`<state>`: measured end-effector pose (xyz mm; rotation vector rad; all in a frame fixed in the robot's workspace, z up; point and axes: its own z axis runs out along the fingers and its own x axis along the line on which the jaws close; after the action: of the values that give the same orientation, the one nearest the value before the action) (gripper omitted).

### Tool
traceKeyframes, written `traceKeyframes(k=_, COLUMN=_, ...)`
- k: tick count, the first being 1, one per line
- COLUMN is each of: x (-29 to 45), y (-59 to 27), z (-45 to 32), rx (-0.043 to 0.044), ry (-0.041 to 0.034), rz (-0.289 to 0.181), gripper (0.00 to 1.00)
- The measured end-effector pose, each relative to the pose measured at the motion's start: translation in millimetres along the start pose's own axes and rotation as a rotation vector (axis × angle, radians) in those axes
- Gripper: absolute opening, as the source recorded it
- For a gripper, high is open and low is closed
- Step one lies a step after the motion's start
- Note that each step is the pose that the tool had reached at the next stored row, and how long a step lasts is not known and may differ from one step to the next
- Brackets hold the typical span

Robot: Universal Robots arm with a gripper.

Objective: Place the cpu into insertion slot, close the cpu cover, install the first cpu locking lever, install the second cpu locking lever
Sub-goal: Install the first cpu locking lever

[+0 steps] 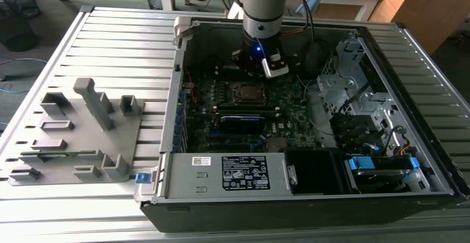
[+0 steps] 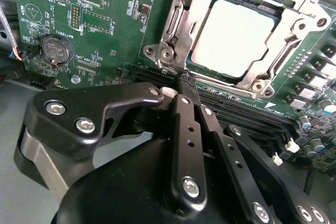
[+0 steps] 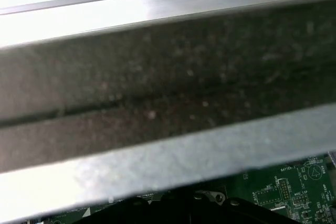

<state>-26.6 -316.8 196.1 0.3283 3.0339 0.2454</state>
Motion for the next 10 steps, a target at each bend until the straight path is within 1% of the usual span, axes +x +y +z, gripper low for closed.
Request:
traceKeyframes(k=4, x=-0.3, y=-1.0, z=-0.6, rx=-0.0002, ry=0.0016, rz=0.0, gripper=0.11)
traceKeyframes(k=7, x=-0.5, y=-1.7, z=-1.5, rx=0.0002, ry=0.0046, rz=0.001, gripper=0.11)
traceKeyframes(k=10, x=-0.6, y=-1.8, z=-1.5, rx=0.0, ry=0.0053, rz=0.001, gripper=0.11)
